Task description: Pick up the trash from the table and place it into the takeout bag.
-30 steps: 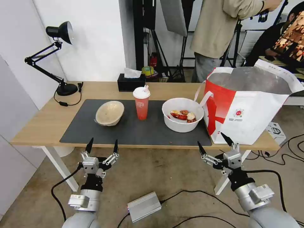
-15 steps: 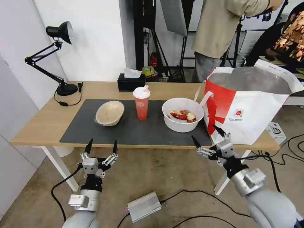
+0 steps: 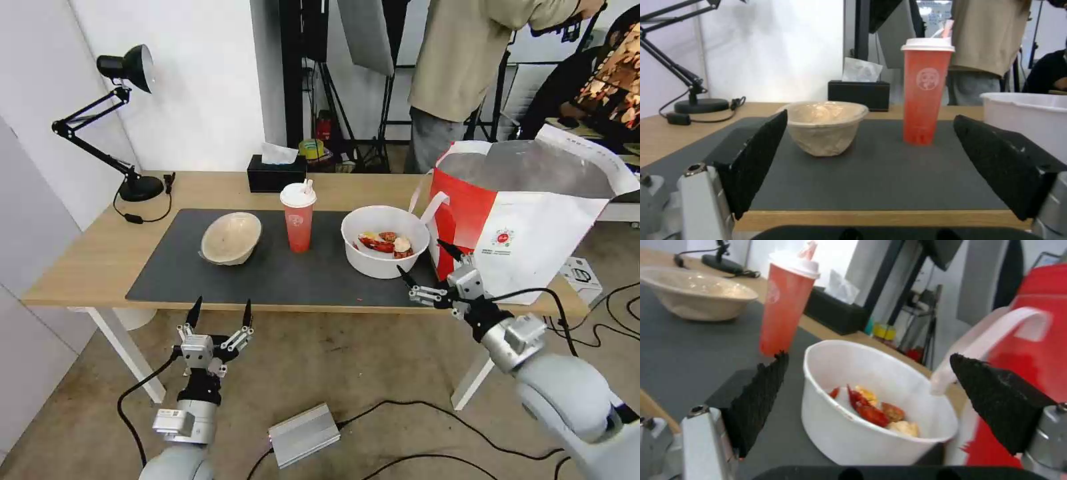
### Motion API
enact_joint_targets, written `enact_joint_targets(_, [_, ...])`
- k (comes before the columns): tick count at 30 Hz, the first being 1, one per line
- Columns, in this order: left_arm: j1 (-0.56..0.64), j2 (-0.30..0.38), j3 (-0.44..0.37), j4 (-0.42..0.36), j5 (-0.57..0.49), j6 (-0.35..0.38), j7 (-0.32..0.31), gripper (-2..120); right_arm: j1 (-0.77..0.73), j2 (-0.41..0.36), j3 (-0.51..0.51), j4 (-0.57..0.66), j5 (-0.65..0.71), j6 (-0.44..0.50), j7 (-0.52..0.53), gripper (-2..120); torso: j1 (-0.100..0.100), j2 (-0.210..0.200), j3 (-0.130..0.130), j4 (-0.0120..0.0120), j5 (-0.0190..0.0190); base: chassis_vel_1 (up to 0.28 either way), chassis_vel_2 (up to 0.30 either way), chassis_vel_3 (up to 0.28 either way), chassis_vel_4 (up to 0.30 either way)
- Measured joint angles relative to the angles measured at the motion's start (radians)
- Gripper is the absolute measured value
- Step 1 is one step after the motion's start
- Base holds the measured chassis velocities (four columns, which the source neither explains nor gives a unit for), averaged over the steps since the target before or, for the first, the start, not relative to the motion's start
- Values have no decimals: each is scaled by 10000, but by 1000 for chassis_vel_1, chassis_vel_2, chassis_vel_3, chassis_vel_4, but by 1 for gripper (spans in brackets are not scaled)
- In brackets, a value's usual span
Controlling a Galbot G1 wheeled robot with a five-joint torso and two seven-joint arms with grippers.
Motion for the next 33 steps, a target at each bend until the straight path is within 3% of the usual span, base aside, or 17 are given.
enact_joint_targets(13, [-147, -222, -39, 296, -6, -52, 13, 100, 3565, -1514, -2774, -984, 1795, -385, -348, 93, 1, -1, 1, 1, -2, 0, 0, 0, 0])
enact_joint_targets(16, [-209, -266, -49, 404, -34, -89, 14, 100, 5232, -1946, -4347, -1240, 2599, -576, -478, 93, 1, -1, 0, 0, 1, 0, 0, 0, 0])
enact_joint_targets(20, [-245, -307, -57, 489, -61, -135, 15, 100, 6692, -2170, -5514, -1482, 3123, -781, -593, 93, 1, -1, 1, 6, -3, 0, 0, 0, 0])
enact_joint_targets(33, [-483, -315, 76, 865, -121, -291, 82, 100, 7951, -2641, -6611, -1705, 4510, -1461, -1438, 92, 1, 0, 0, 0, -2, 0, 0, 0, 0])
